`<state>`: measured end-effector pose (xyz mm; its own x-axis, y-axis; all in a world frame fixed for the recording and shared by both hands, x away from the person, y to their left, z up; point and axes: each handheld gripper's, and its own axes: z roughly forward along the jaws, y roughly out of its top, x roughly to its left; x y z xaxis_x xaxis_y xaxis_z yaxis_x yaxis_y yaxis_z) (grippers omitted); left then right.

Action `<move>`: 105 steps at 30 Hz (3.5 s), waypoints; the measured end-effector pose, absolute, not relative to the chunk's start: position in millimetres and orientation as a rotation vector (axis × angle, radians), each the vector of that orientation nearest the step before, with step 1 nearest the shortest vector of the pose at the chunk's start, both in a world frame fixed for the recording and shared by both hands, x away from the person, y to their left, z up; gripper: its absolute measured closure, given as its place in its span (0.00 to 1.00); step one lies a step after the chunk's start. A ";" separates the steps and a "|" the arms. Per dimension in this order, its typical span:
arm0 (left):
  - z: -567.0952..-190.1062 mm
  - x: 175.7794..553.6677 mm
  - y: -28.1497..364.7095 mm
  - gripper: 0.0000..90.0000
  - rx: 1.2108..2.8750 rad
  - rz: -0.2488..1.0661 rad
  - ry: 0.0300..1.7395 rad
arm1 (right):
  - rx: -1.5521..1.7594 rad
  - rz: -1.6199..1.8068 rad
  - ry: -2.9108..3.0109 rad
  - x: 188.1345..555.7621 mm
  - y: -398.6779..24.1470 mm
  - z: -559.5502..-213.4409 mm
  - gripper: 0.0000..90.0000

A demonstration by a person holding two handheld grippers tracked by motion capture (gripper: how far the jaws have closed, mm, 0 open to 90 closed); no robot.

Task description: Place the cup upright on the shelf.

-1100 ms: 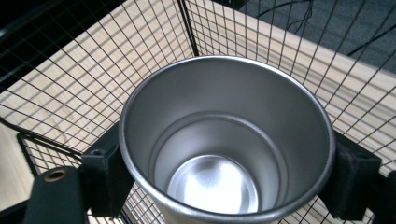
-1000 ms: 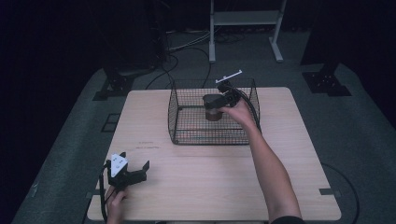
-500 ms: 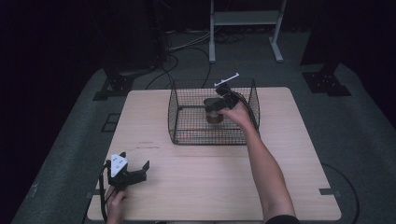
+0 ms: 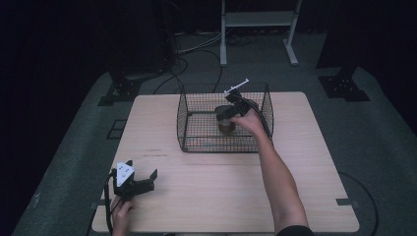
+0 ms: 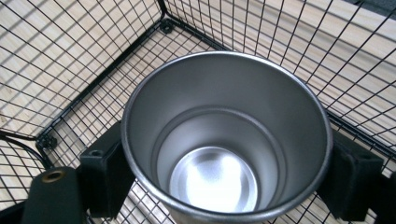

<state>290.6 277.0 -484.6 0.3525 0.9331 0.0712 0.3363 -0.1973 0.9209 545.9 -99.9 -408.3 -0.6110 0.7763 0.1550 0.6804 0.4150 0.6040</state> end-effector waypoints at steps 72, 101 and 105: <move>-484.7 290.9 275.7 0.00 1.740 0.844 1.137 | 1.170 1.131 2.456 511.0 -123.0 -355.2 0.15; -485.0 291.6 275.0 0.00 1.751 0.850 1.133 | 1.006 1.228 2.460 450.0 -153.3 -333.1 0.15; -485.1 291.5 274.8 0.00 1.751 0.851 1.133 | 0.995 1.235 2.460 442.6 -157.8 -334.8 0.15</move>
